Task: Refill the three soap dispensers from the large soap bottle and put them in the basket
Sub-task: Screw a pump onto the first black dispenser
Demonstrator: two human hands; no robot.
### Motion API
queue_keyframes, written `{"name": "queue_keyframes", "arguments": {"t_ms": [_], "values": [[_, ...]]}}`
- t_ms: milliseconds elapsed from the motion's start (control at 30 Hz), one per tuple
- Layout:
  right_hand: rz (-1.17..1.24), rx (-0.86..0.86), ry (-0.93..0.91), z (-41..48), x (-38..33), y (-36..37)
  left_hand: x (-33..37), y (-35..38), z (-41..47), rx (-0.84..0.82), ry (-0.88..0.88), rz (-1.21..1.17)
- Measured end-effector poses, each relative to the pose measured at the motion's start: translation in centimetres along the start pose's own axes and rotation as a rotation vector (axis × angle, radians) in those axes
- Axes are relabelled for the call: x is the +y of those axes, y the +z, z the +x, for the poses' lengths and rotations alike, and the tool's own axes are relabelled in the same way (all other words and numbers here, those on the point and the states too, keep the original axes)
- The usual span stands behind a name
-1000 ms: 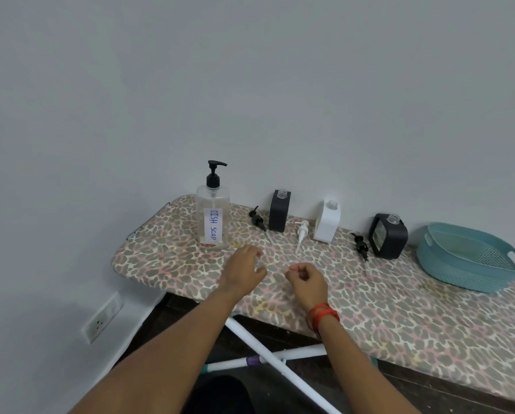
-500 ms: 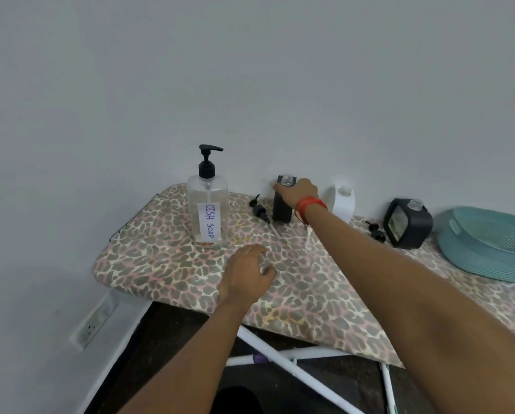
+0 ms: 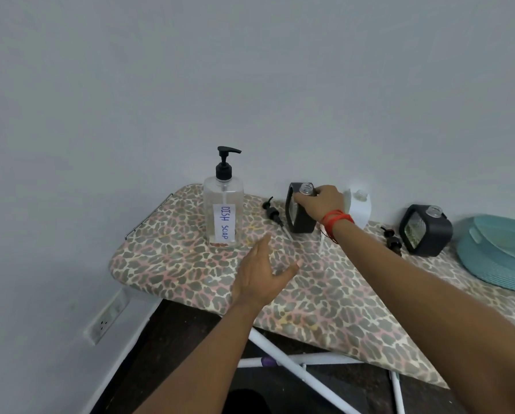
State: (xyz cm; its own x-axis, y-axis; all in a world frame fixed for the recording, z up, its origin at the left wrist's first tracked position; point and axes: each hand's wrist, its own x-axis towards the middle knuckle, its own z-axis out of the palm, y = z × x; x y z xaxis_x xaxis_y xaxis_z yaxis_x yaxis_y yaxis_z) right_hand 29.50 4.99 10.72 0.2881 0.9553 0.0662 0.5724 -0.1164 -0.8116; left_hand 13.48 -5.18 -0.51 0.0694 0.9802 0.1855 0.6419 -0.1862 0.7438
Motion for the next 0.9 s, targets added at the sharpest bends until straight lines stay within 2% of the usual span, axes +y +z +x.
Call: {"name": "queue_keyframes", "arguments": {"t_ms": [267,367,500,600,733,833,900], "values": [[-0.036,-0.178,-0.166,-8.4,1.2,-0.5,1.0,-1.3,-1.2,0.09,0.119,-0.171],[-0.039,-0.225,-0.205,-10.2,1.3,0.0,1.1,-1.6,-1.3,0.112,0.124,-0.25],[-0.02,-0.267,-0.229,-10.7,1.8,-0.2,0.8,-1.5,-1.3,0.142,0.11,-0.24],[0.073,-0.332,-0.176,-10.0,1.6,-0.7,0.8,-1.3,-1.2,0.166,0.149,-0.205],[0.228,-0.242,-0.018,-5.8,1.3,0.2,0.7,-1.2,-1.0,0.16,0.155,-0.209],[0.06,-0.194,-0.001,-1.6,1.2,2.0,0.4,-1.1,-0.9,0.151,0.146,-0.217],[-0.148,-0.274,-0.016,0.4,1.1,3.3,0.3,-1.1,-0.7,0.148,0.141,-0.212]]}}
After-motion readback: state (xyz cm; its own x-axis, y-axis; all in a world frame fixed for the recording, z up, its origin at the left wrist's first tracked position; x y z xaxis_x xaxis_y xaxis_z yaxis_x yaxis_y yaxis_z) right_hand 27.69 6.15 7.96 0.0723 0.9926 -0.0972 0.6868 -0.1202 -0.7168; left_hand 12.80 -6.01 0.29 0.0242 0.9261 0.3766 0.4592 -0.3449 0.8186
